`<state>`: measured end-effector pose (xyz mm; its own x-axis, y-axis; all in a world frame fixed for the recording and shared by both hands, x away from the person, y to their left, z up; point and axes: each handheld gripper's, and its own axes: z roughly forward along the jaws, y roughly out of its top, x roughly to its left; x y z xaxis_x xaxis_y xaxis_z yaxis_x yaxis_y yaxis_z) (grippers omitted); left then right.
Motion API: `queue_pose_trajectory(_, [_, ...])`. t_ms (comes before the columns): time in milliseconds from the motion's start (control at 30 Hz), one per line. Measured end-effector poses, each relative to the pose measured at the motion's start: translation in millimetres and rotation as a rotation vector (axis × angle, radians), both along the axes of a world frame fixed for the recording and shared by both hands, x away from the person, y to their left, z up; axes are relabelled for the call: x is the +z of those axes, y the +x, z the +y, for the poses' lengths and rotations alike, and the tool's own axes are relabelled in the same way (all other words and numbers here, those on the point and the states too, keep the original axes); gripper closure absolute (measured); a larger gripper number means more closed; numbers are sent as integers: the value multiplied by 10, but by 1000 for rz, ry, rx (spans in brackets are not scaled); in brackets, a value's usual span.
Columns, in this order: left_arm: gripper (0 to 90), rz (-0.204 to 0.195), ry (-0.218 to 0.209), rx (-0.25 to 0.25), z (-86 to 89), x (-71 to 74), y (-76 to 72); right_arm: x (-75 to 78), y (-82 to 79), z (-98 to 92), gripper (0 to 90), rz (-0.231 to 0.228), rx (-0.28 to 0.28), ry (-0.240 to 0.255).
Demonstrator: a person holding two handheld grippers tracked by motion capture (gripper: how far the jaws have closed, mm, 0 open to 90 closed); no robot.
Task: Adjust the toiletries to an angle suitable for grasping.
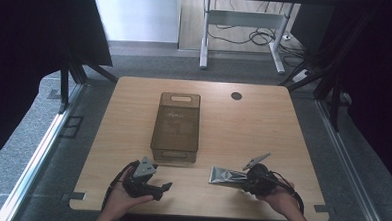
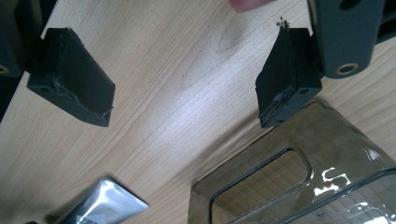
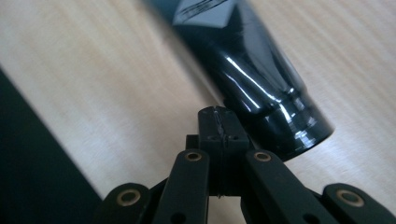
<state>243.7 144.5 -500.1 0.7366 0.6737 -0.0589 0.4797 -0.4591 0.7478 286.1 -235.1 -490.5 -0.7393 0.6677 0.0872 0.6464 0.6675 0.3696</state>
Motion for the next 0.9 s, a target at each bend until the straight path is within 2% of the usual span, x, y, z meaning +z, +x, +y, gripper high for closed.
queue_pose_trajectory(200, [198, 2, 3, -3, -5, -10, 4, -23, 272, -20, 898, -13, -47, -18])
queue_pose_trajectory(400, [198, 11, 5, 3, 9, -37, 23, -89, 534, 14, 898, -7, -76, -3])
queue_pose_trajectory(500, [198, 7, 0, 8, 26, -29, 26, -70, 601, 64, 898, -29, -82, 8])
queue_pose_trajectory(567, [198, 9, 3, 8, 34, -28, 29, -54, 600, 71, 898, -35, -83, 15])
queue_pose_trajectory(633, [199, 10, 1, 12, 40, -39, 38, 48, 554, 101, 898, -70, -77, 46])
queue_pose_trajectory(700, [199, 13, 3, 12, 40, -49, 43, 73, 530, 117, 898, -77, -69, 50])
queue_pose_trajectory(767, [199, 12, 5, 10, 31, -52, 42, 139, 390, 240, 897, -90, -18, 80])
queue_pose_trajectory(900, [198, 9, 6, 3, 13, -42, 29, 94, 275, 377, 897, -73, 31, 84])
